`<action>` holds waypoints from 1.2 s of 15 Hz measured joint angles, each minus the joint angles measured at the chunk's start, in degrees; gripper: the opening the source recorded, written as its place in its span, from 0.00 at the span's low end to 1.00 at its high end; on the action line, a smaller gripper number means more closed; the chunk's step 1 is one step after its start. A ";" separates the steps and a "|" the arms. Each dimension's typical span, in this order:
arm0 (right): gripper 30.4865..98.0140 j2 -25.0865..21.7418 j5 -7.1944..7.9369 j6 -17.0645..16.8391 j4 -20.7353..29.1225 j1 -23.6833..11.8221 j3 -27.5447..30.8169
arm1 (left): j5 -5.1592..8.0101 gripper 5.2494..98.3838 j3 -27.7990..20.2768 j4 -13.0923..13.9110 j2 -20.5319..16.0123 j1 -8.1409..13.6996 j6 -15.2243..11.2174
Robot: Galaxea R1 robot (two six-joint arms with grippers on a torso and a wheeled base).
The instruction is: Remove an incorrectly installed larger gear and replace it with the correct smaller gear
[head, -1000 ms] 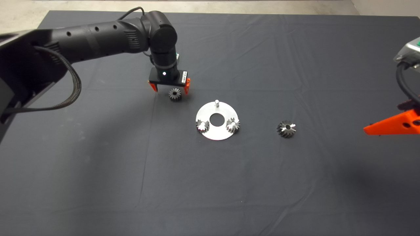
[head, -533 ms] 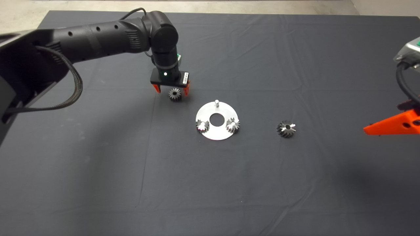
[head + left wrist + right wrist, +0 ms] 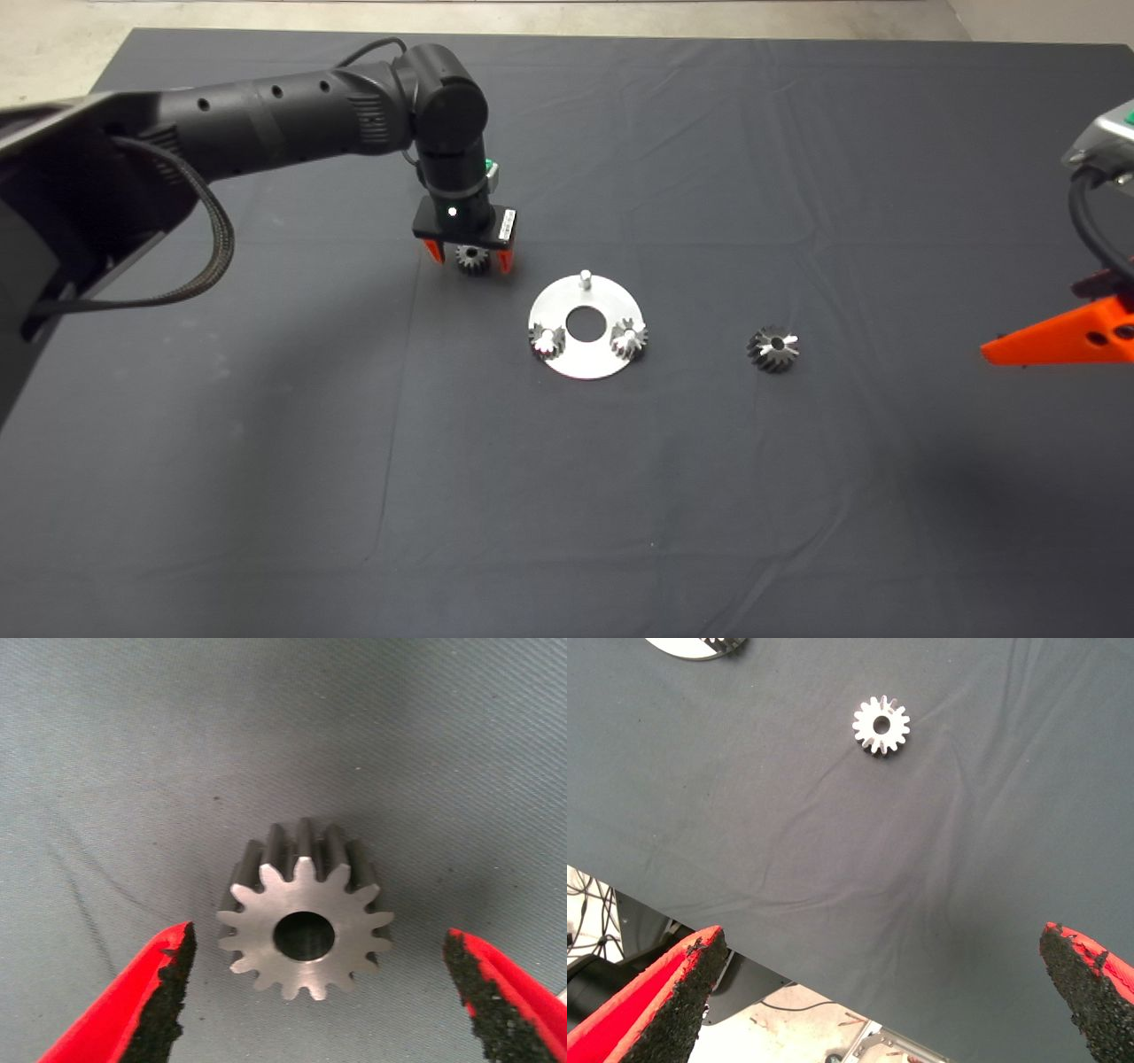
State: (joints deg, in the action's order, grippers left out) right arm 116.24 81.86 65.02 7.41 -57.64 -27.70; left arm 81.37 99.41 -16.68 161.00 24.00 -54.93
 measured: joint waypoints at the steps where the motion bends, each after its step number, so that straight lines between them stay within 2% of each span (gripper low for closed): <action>1: 0.93 0.00 -0.02 0.00 0.00 0.00 0.00 | -0.01 0.69 0.00 -0.02 0.00 0.00 0.00; 4: 0.93 0.11 -0.02 0.00 0.00 0.00 0.00 | -0.43 0.69 0.11 -0.02 -0.02 0.00 0.00; 11: 0.93 0.11 -0.02 0.00 0.07 0.00 1.07 | -3.23 0.68 0.26 -0.02 -0.02 0.00 0.17; 14: 0.93 0.13 -0.02 0.00 0.07 0.00 1.07 | -3.40 0.65 0.63 -0.02 -0.02 0.00 0.20; 16: 0.93 0.13 -0.02 0.00 0.07 0.00 1.07 | -3.38 0.59 0.74 -0.02 -0.02 0.00 0.20; 18: 0.93 0.12 -0.02 0.00 0.07 0.00 1.07 | -3.38 0.58 0.74 -0.02 -0.04 0.00 0.20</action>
State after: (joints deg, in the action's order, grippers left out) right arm 116.36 81.84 65.02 7.49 -57.64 -26.62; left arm 78.00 100.16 -16.70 160.96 24.00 -54.74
